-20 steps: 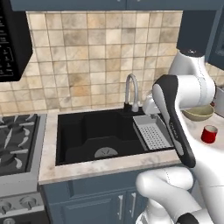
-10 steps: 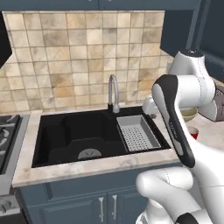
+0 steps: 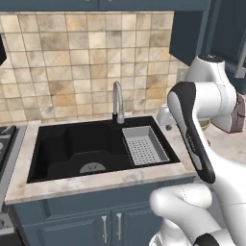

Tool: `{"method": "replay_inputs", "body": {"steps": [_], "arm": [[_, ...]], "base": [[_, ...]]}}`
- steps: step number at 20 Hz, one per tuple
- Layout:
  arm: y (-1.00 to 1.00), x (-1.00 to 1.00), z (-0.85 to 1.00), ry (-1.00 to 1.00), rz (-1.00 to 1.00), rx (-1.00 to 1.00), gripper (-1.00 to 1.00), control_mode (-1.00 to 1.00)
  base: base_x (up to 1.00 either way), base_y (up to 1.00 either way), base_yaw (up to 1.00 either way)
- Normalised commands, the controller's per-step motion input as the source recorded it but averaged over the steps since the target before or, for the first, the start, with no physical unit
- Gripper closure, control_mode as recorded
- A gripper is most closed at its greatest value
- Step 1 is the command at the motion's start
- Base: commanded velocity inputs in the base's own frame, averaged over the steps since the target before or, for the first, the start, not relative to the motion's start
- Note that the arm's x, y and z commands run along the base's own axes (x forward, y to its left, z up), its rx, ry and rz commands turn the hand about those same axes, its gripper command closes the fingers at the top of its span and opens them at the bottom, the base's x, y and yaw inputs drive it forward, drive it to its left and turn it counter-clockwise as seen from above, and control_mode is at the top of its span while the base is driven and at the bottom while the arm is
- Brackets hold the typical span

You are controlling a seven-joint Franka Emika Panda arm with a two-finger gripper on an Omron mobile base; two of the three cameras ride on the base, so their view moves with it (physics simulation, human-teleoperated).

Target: Pick the mug and place it in the sink. Pick the bowl and place it in the open cabinet and then close the cabinet.

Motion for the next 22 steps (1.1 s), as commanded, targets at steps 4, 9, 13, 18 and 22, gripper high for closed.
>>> {"method": "replay_inputs", "body": {"steps": [4, 9, 13, 18, 22], "arm": [[0.00, 0.00, 0.00, 0.00, 0.00, 0.00, -1.00, 1.00], [0.00, 0.00, 0.00, 0.00, 0.00, 0.00, -1.00, 1.00], [0.00, 0.00, 0.00, 0.00, 0.00, 0.00, -1.00, 1.00], [0.00, 0.00, 0.00, 0.00, 0.00, 0.00, -1.00, 1.00], [0.00, 0.00, 0.00, 0.00, 0.00, 0.00, -1.00, 1.00]], "base": [[-0.40, -0.26, 0.00], [-0.21, -0.55, -0.04], [-0.02, -0.20, -0.21], [0.00, -0.04, -0.27], [0.00, 0.00, -0.21]]}}
